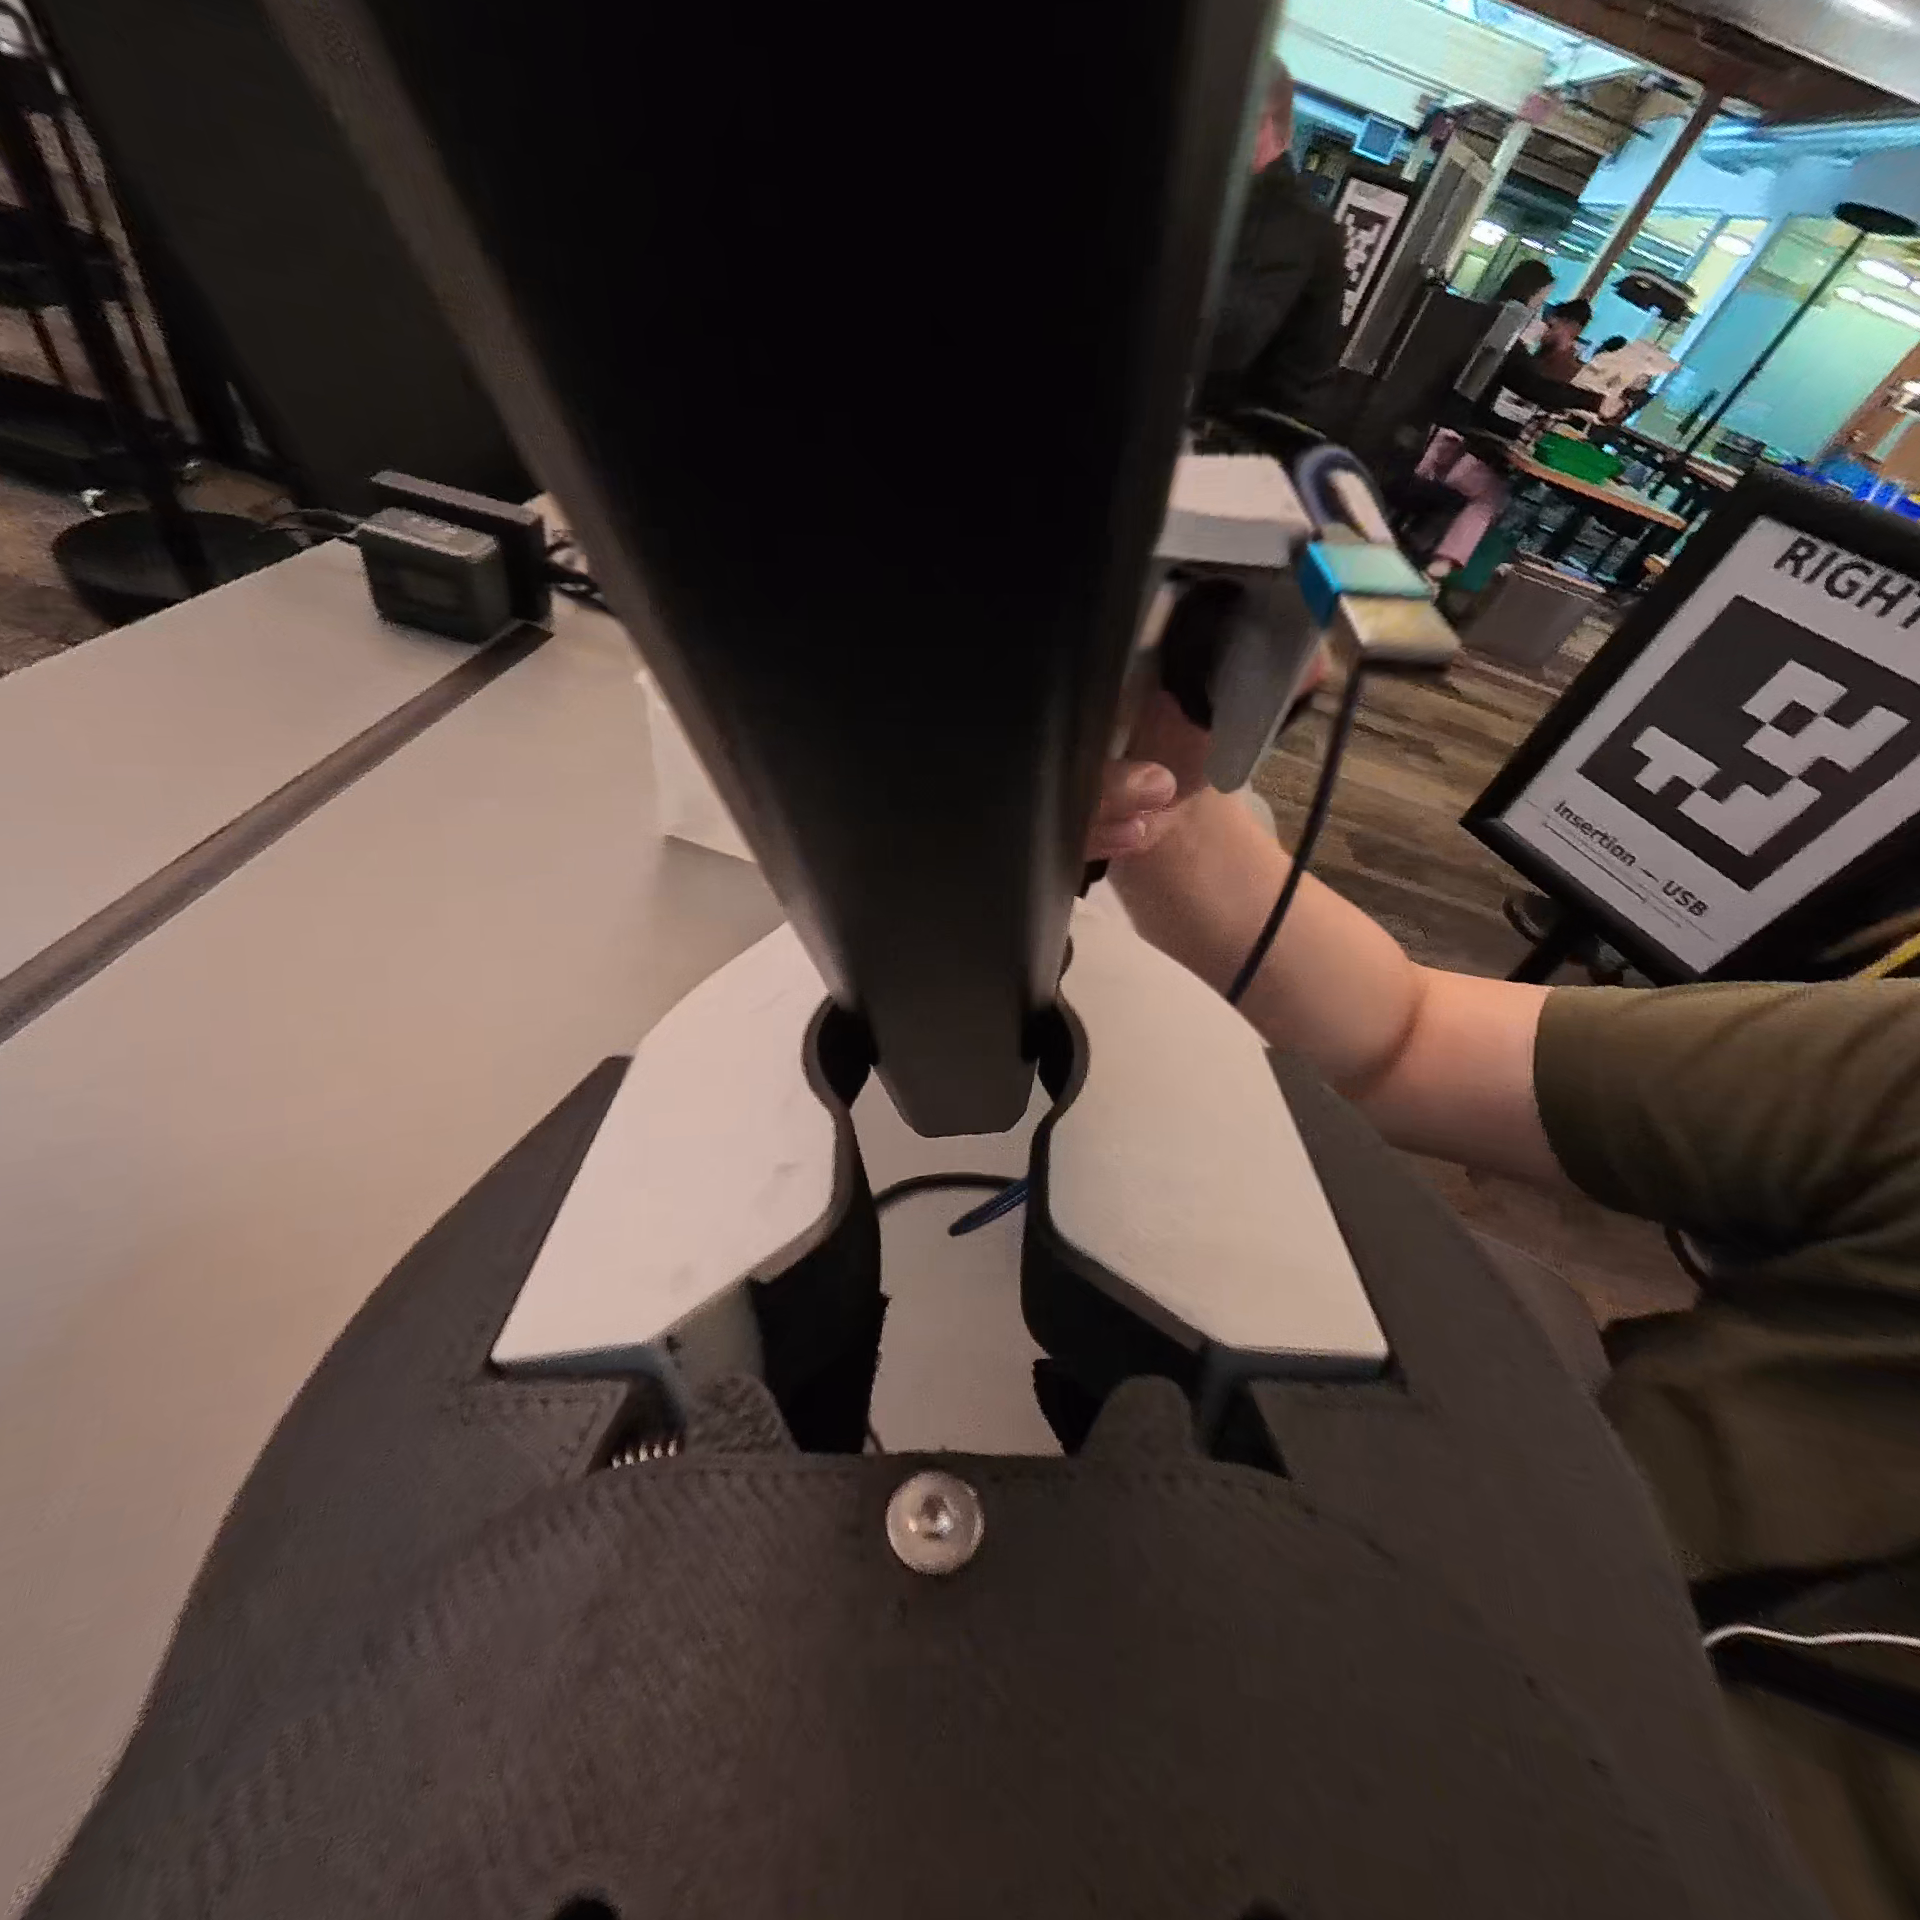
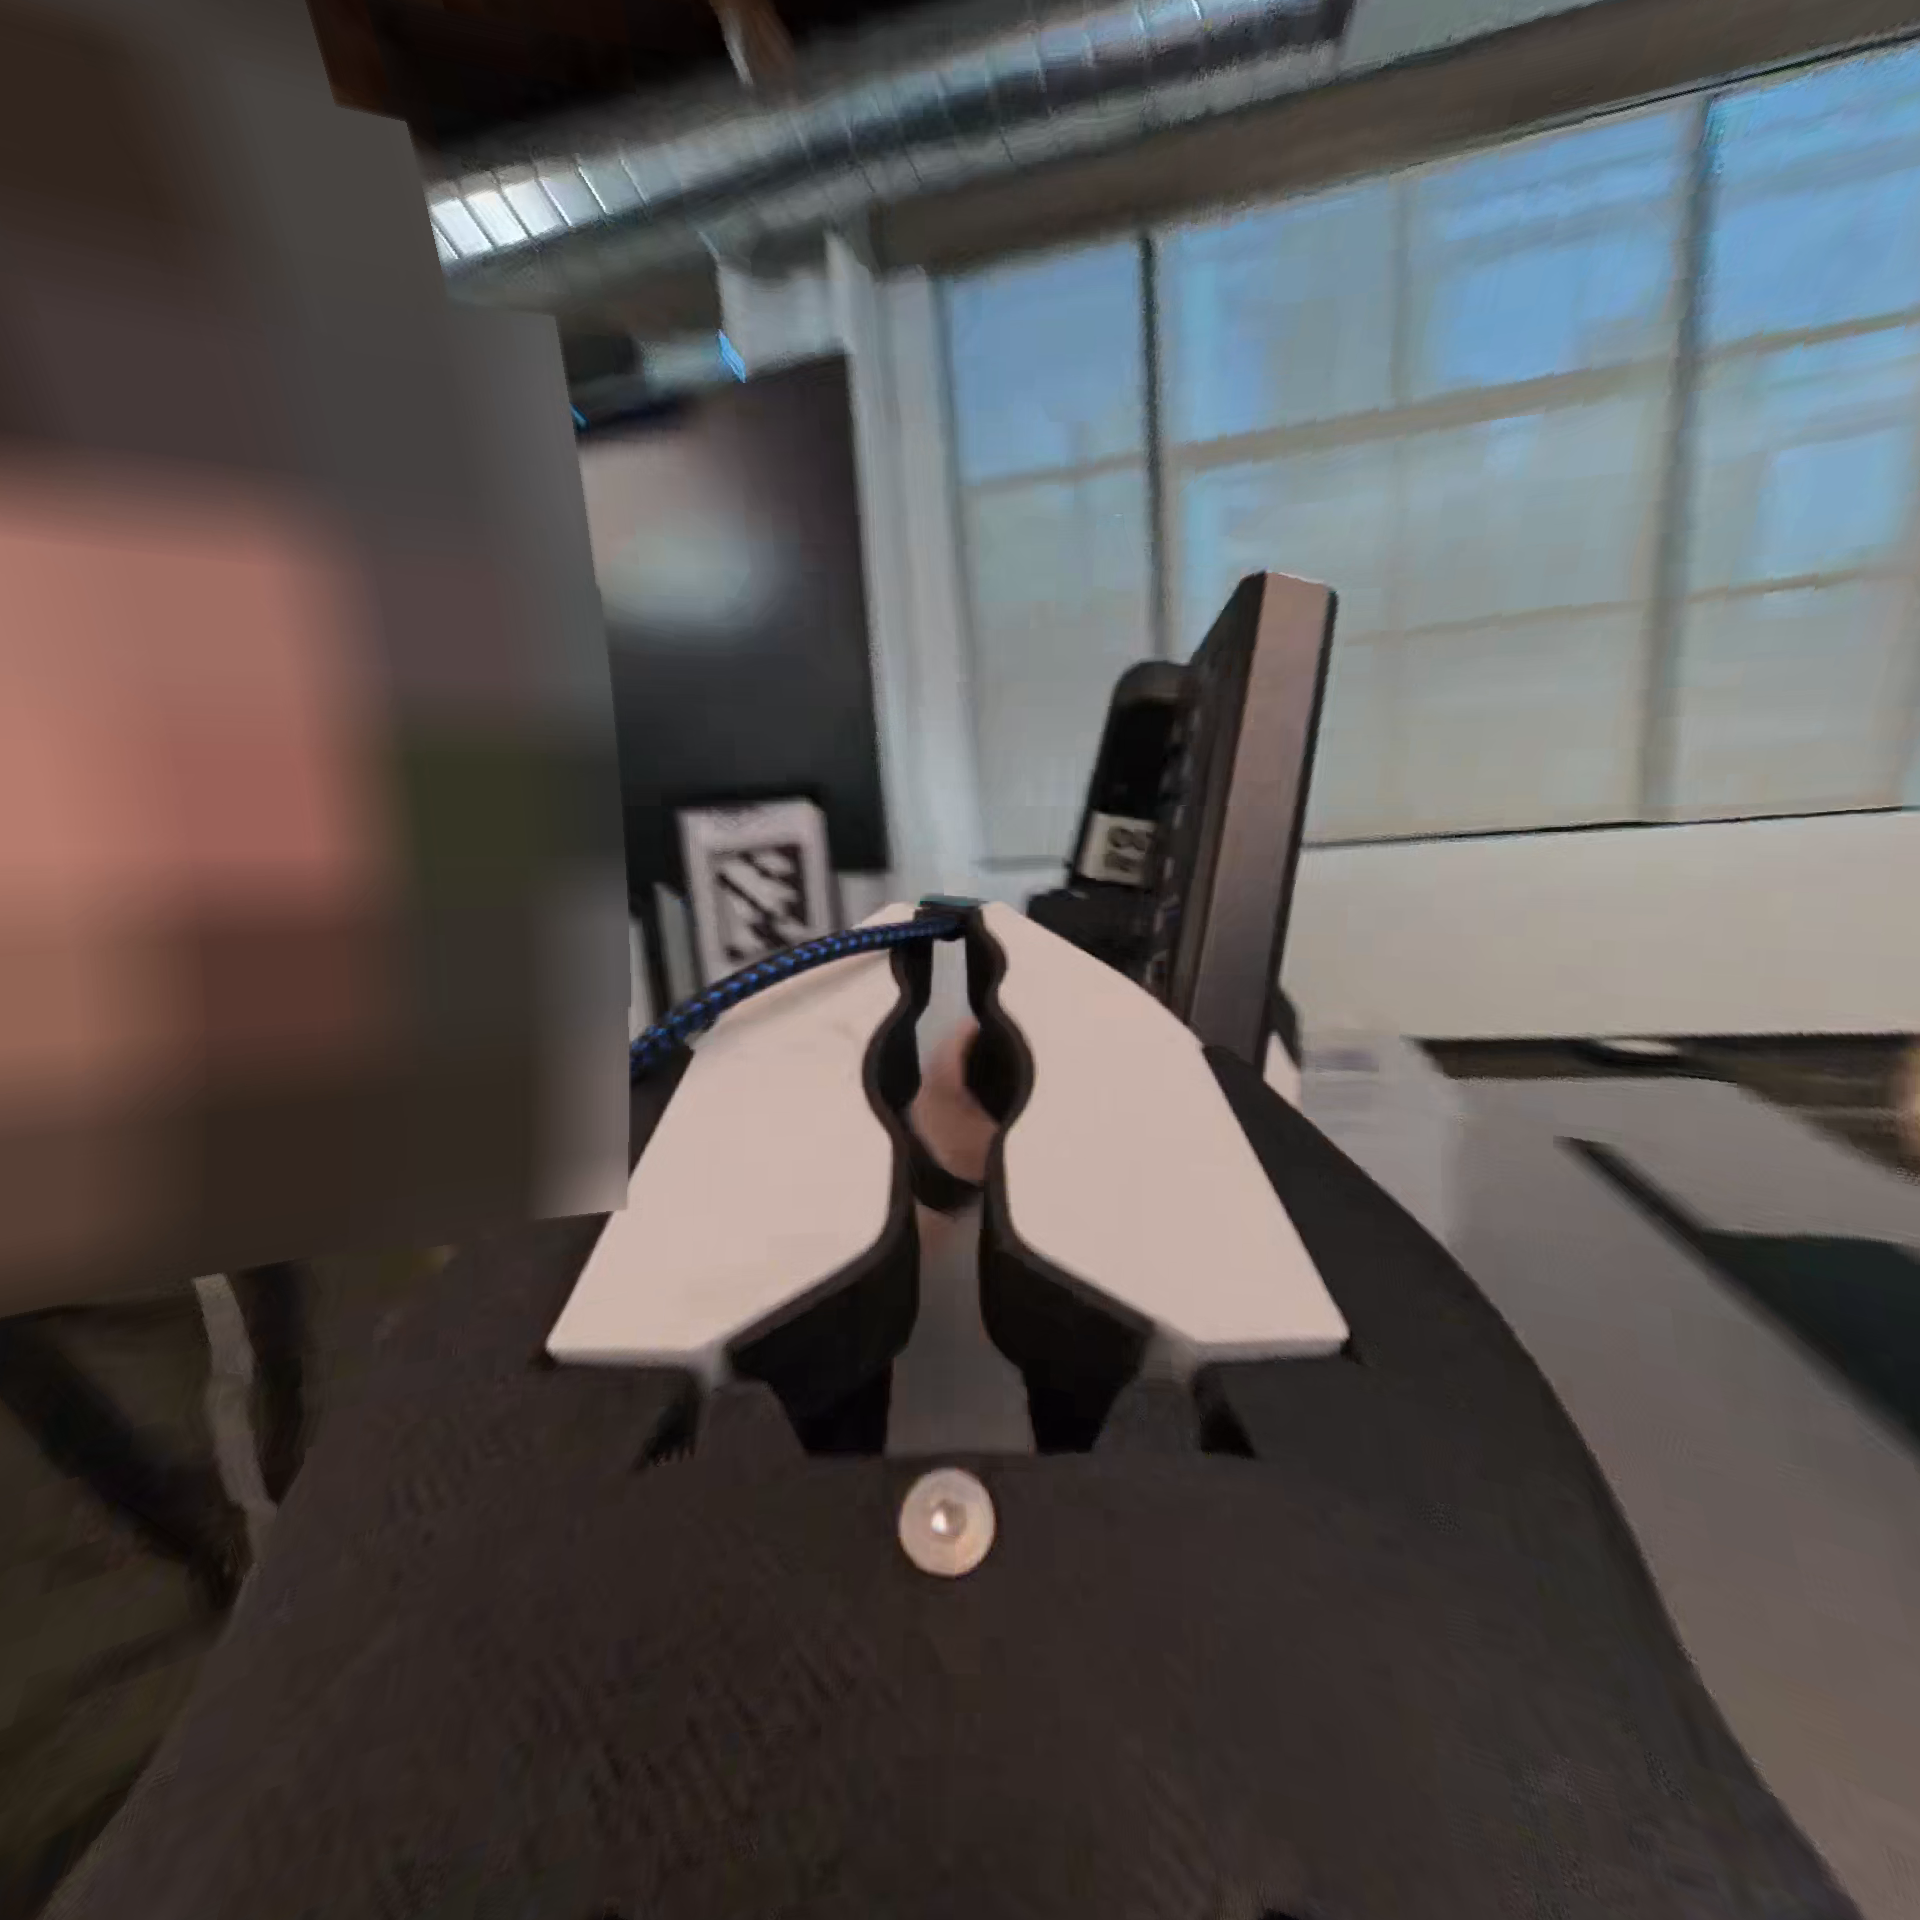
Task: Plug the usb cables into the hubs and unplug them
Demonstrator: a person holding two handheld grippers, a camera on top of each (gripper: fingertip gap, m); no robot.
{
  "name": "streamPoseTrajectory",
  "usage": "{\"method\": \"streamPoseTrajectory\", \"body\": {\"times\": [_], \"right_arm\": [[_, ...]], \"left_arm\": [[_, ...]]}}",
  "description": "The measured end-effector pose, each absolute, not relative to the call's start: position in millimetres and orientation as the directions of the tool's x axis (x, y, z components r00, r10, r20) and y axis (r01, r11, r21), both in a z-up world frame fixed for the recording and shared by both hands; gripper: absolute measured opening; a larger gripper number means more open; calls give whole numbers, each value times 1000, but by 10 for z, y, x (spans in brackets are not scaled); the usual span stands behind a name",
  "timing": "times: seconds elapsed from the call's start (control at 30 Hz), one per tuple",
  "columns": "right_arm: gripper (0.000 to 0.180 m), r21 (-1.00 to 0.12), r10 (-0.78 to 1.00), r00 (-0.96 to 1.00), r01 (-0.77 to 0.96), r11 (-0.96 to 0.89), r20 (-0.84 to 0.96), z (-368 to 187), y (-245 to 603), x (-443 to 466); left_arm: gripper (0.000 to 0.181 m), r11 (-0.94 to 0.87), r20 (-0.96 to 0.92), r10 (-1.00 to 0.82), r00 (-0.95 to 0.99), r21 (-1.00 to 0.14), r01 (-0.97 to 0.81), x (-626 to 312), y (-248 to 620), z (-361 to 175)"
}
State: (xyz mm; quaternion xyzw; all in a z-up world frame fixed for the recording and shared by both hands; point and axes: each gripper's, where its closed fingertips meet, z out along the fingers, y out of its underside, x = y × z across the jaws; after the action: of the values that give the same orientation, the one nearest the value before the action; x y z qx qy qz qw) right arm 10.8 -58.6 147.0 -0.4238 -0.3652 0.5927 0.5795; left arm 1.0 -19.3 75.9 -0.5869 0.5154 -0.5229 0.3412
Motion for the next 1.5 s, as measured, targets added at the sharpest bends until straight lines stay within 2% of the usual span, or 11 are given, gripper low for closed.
{"method": "streamPoseTrajectory", "body": {"times": [0.03,0.17,0.37,0.53,0.97,1.17,1.3,1.4,1.5], "right_arm": [[6,-948,992,128,-316,33,-8,1439,-564,65],[6,-942,914,299,-112,317,273,1384,-632,-77],[6,-886,768,460,105,452,446,1321,-479,-84],[6,-891,759,477,147,429,444,1267,-417,-89],[6,-876,741,470,210,433,479,1170,-364,-102],[6,-855,723,456,262,448,519,1114,-351,-87],[6,-777,681,381,378,503,626,998,-421,-135],[6,-651,581,321,528,545,748,905,-449,-129],[6,-488,510,174,648,585,842,819,-510,-149]], "left_arm": [[28,-238,264,-962,-72,-937,-254,-9,-159,740],[28,-237,265,-963,-54,-924,-298,-80,-55,624],[28,-275,271,-961,51,-928,-250,-120,183,575],[28,-284,277,-959,62,-933,-221,-134,236,597],[28,-244,244,-969,39,-921,-303,-103,211,447],[28,-197,234,-970,-68,-916,-350,-132,125,349],[28,-188,281,-944,-171,-888,-420,-178,20,179],[28,-191,309,-923,-231,-886,-421,-141,-38,85],[28,-223,361,-890,-280,-878,-422,-58,-103,32]]}}
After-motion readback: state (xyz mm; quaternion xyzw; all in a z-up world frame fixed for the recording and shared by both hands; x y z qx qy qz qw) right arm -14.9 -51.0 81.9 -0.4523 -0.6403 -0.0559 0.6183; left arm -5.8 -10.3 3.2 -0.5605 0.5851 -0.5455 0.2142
